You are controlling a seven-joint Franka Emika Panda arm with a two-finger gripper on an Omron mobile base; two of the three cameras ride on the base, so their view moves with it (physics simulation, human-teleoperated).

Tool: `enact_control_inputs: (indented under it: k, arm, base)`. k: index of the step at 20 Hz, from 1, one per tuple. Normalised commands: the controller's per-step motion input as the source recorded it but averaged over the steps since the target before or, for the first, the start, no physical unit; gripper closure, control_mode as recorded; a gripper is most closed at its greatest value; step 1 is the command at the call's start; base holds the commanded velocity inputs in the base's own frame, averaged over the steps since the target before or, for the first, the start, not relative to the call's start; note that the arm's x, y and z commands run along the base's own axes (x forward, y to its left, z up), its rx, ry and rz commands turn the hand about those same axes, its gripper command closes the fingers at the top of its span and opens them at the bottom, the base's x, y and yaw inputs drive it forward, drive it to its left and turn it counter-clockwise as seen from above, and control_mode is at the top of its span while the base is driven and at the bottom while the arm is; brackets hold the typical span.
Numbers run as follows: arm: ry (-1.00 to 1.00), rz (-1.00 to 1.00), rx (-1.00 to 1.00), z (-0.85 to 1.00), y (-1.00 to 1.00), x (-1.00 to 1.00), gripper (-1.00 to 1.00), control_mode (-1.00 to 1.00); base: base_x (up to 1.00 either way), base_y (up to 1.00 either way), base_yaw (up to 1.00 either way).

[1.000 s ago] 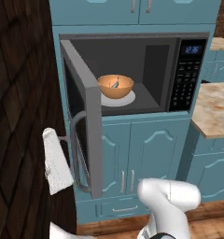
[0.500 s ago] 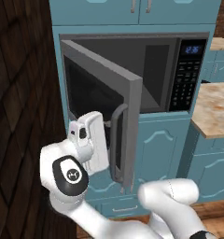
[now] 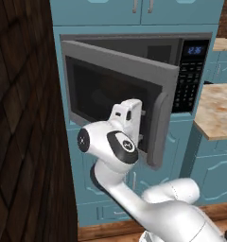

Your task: Place the bowl containing the mushroom and fish in the microwave. Close the microwave door and press the start button to microwave the meal.

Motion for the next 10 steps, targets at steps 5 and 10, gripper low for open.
enact_control_inputs:
  k: [5, 10]
  arm:
    - [0.0, 0.14, 0.14, 0.0, -0.99, 0.91, -1.0, -1.0]
    - [0.0, 0.16, 0.07, 0.0, -0.85, 1.0, -1.0, -1.0]
  base:
    - [0.0, 0.0, 0.0]
    - [0.0, 0.0, 0.0]
